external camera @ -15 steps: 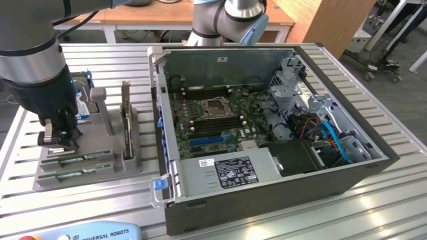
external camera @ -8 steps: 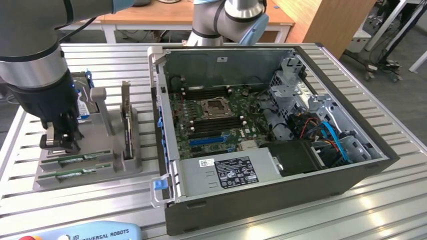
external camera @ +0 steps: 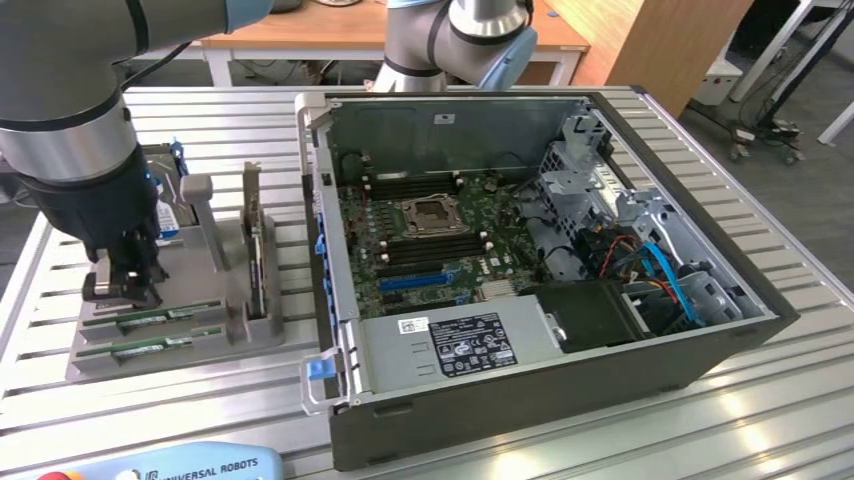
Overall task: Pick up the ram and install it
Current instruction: 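Pick up the ram and move it above insertion slot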
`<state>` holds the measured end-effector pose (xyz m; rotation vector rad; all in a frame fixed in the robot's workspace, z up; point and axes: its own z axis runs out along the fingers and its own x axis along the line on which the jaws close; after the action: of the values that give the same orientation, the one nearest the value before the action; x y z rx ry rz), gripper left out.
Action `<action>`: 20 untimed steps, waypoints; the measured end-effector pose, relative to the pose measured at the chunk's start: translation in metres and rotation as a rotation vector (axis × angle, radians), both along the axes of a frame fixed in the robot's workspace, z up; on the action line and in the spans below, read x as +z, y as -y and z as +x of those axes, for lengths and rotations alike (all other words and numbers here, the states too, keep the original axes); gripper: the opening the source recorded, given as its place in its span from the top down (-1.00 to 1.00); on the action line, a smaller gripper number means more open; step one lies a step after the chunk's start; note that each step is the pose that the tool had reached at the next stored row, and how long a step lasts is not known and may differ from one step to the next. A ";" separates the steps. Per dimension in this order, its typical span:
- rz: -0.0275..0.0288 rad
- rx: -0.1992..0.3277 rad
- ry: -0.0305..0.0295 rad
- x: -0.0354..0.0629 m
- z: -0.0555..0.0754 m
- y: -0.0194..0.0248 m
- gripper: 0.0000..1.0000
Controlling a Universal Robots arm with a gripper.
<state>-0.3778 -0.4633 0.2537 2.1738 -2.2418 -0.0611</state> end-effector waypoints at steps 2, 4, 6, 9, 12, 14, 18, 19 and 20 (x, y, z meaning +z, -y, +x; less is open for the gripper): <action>-0.0001 0.000 -0.0002 0.0001 0.000 0.0030 0.29; 0.0000 0.000 -0.0001 0.0001 0.000 0.0064 0.29; -0.0001 0.000 -0.0002 0.0001 0.000 0.0098 0.29; 0.0000 0.000 -0.0001 0.0001 0.000 0.0150 0.29; 0.0000 0.000 -0.0001 0.0001 0.000 0.0199 0.29; 0.0000 0.000 -0.0001 0.0001 0.000 0.0220 0.29; -0.0001 0.000 -0.0001 0.0001 0.000 0.0221 0.29; 0.0000 0.000 -0.0001 0.0000 0.000 0.0221 0.29; 0.0000 0.000 -0.0001 -0.0003 0.000 0.0221 0.29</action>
<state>-0.3777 -0.4854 0.2534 2.1740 -2.2416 -0.0612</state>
